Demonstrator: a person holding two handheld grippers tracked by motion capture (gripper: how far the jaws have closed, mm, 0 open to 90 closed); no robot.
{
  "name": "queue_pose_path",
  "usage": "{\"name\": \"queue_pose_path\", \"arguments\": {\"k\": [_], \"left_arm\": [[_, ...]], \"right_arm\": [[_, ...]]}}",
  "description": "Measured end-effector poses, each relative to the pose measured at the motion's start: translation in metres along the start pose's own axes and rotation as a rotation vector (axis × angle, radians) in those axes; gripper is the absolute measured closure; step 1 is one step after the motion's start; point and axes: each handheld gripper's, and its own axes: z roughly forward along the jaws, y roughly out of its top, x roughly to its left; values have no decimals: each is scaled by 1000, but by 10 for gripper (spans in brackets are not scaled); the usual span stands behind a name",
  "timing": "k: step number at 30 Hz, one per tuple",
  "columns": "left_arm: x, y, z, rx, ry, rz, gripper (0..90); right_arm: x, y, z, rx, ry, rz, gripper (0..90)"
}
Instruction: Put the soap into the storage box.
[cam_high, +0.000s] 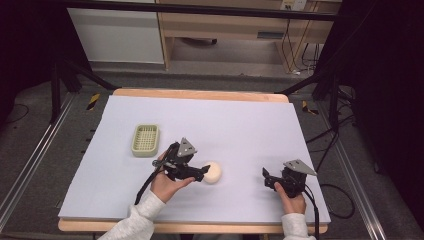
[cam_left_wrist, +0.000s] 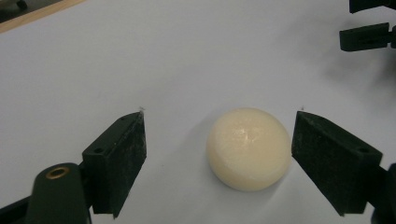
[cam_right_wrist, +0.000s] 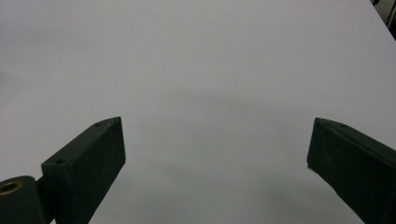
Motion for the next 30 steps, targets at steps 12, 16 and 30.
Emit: {"name": "queue_pose_path", "arguments": {"k": [12,16,30], "left_arm": [[-12,2,14,20,-21,12,169],[-14,1,19,35,-23,15,164],[-16,-2,32,86,-27,25,145]], "right_arm": [[0,0,0,2,2,-2,47],[0,0,0,2,3,-3,46],[0,0,0,2,3,-2,45]]}}
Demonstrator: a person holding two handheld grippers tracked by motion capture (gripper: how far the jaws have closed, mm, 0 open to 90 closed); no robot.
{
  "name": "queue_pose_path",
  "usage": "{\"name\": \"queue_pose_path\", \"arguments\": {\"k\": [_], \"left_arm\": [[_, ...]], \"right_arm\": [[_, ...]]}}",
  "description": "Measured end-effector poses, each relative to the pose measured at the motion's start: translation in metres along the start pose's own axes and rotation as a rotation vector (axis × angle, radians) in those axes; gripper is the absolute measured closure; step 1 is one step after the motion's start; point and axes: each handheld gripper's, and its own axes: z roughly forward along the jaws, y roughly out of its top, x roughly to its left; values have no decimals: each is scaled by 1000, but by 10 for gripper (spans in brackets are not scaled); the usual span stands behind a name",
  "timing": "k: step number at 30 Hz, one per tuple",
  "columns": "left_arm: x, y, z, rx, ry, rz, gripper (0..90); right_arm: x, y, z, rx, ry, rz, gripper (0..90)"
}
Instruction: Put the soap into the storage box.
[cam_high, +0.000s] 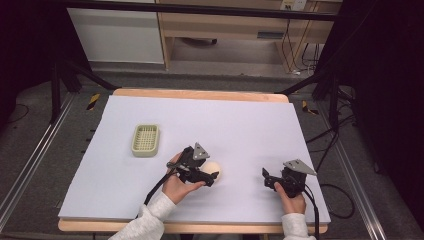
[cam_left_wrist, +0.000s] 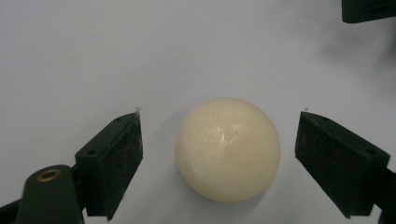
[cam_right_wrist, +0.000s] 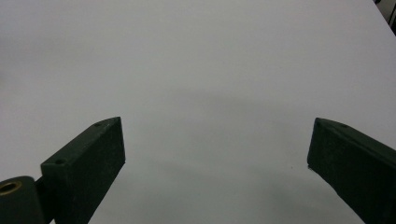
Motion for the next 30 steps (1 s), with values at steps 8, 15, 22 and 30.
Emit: {"name": "queue_pose_path", "arguments": {"k": [8,15,22,30], "left_arm": [[-3,-1,8,20,-9,3,134],[-5,-2,14,48,-3,14,126],[-4,-4,22,65,3,7,124],[-5,-5,27,74,-5,3,131]], "right_arm": [[0,0,0,0,2,1,44],[0,0,0,2,5,1,45],[0,0,0,1,1,-3,44],[0,0,1,3,1,-4,44]]}}
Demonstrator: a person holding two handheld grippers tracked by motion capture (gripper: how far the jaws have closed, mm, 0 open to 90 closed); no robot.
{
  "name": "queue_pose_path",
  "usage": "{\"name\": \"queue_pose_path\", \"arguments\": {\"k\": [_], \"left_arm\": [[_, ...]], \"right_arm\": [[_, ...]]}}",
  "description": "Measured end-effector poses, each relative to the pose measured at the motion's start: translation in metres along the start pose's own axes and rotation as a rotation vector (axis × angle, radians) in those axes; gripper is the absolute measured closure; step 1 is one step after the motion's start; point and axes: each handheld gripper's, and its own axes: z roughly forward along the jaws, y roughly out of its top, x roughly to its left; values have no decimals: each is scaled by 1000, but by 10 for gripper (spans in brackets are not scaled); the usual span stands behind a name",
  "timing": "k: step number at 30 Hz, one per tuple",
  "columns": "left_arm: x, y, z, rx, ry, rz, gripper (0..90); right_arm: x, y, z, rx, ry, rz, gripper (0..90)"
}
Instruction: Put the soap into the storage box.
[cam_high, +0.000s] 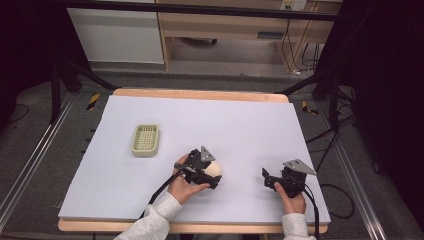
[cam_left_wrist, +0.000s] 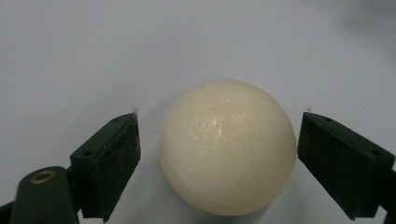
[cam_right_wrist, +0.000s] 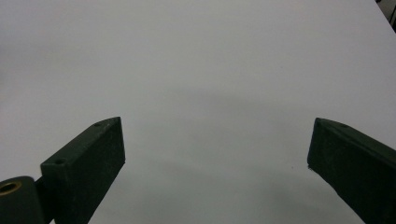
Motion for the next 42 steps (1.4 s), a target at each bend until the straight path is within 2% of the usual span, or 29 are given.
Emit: {"name": "queue_pose_path", "arguments": {"k": [20,42], "left_arm": [[0,-1,5,26,-11,-3,213],[-2,-1,6,28,-1,-6,220]], "right_arm": [[0,0,0,2,4,5,44],[0,0,0,4,7,8,44]]}}
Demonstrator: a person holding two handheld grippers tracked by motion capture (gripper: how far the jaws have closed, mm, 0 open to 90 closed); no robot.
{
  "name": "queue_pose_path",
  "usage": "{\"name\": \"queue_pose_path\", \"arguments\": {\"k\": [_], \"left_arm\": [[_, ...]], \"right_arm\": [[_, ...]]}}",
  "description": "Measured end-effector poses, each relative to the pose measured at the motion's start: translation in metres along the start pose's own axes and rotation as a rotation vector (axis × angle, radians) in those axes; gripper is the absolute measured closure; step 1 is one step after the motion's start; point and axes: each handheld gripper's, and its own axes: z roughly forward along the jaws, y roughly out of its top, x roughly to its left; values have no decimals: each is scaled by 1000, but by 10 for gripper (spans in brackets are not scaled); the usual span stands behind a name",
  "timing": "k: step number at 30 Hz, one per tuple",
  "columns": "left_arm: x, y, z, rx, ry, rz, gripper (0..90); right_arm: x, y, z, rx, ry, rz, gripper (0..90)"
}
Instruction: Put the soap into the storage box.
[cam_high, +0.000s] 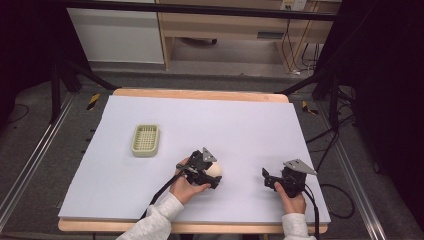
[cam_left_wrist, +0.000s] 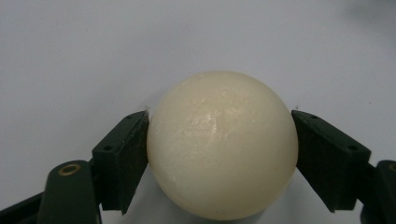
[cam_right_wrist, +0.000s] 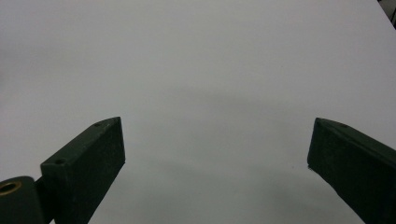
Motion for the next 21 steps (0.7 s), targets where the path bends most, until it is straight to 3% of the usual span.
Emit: {"name": "queue_pose_path", "arguments": {"k": [21], "left_arm": [[0,2,-10,-6,-4,5,221]], "right_arm": [[0,0,0,-2,-2,-1,45]]}}
